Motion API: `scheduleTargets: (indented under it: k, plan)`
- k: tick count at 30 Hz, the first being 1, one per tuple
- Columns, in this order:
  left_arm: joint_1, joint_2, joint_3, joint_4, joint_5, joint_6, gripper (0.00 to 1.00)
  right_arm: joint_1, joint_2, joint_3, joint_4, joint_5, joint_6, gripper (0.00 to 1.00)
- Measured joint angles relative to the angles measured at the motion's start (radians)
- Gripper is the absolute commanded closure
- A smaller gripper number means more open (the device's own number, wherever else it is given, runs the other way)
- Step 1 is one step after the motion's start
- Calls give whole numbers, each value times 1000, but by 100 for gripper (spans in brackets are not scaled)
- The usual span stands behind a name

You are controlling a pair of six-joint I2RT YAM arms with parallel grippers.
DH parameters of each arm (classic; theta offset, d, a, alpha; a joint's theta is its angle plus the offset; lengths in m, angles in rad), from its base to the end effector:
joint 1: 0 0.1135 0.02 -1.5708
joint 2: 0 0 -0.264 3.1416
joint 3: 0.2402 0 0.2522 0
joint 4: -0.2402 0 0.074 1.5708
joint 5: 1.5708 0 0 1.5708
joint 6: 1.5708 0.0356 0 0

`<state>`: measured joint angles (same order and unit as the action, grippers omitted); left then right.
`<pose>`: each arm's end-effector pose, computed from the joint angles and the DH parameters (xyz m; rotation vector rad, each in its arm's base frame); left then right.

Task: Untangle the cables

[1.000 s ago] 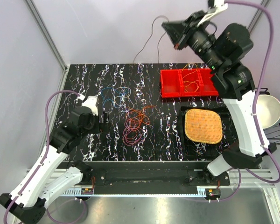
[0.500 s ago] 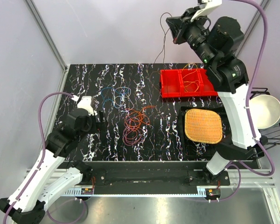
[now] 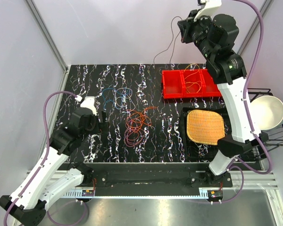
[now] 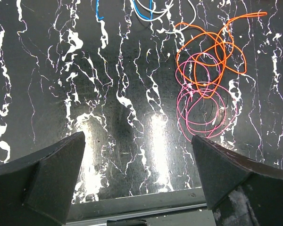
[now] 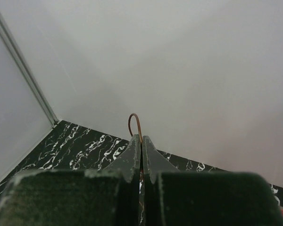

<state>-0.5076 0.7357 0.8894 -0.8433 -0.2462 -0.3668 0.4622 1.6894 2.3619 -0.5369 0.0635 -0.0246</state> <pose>0.1273 -0.0609 0.3184 0.0272 2.2429 -0.1961 0.2821 0.1380 0.5900 -0.2966 1.4121 0.3139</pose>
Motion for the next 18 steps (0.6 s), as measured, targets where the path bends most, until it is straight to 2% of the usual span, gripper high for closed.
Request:
scheduleTargets:
  k: [18]
  plan:
    - [0, 2, 0, 0, -18, 0, 1, -216, 206, 174, 18, -165, 57, 100]
